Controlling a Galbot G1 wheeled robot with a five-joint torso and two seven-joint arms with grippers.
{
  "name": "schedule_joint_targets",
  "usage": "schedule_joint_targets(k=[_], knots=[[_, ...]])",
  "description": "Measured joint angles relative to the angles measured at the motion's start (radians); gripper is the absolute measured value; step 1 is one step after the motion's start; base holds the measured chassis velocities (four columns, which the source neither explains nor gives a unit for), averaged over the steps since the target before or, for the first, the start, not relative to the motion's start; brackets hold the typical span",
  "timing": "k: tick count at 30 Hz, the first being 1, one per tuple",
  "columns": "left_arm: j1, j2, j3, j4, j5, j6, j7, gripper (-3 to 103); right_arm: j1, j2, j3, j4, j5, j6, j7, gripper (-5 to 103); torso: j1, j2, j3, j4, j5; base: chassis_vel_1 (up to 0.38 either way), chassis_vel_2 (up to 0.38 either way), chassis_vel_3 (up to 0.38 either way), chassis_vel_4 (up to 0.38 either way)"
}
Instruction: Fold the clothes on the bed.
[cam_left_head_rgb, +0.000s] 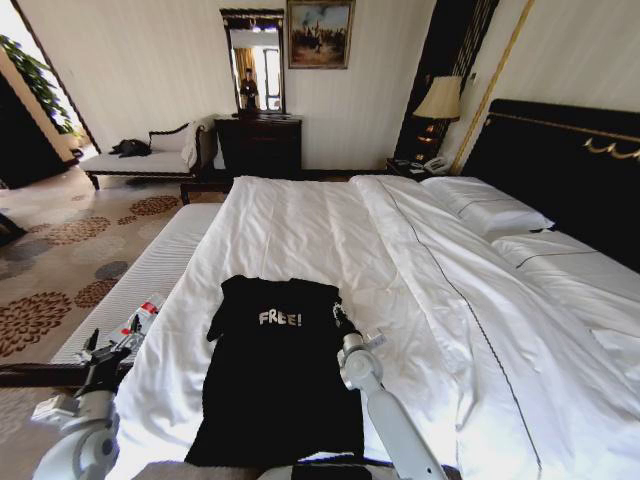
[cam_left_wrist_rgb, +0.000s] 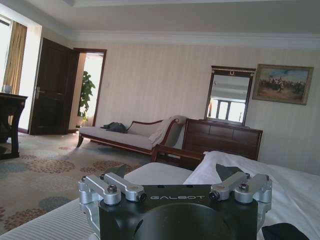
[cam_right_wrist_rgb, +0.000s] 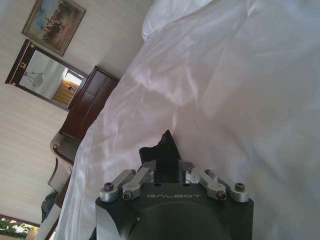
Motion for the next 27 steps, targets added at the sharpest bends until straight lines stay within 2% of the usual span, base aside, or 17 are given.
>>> schedule_joint_targets(k=[4,6,16,27], knots=[[-0.004,0.0,0.001,0.007,0.001,0.0,-0.001,100,0.005,-0.001,0.001,-0.008,0.001,0.001,0.0,7,0.0,0.0,0.0,0.0,0.0,0.0,0.0,0.0,0.0],[-0.004,0.0,0.001,0.008,0.001,0.0,-0.001,100,0.006,-0.001,0.001,-0.01,0.001,0.002,0.0,3,0.0,0.0,0.0,0.0,0.0,0.0,0.0,0.0,0.0],[-0.012,0.0,0.002,0.018,0.001,0.0,-0.001,100,0.027,-0.016,0.014,0.015,-0.006,0.017,-0.008,0,0.0,0.0,0.0,0.0001,0.0,0.0,0.0,0.0,0.0],[-0.016,0.002,0.002,0.023,0.0,-0.002,-0.001,100,0.065,-0.094,0.054,-0.043,-0.073,0.028,-0.054,0,0.0,0.0,0.0,0.0,0.0001,0.0,0.0,0.0,0.0]])
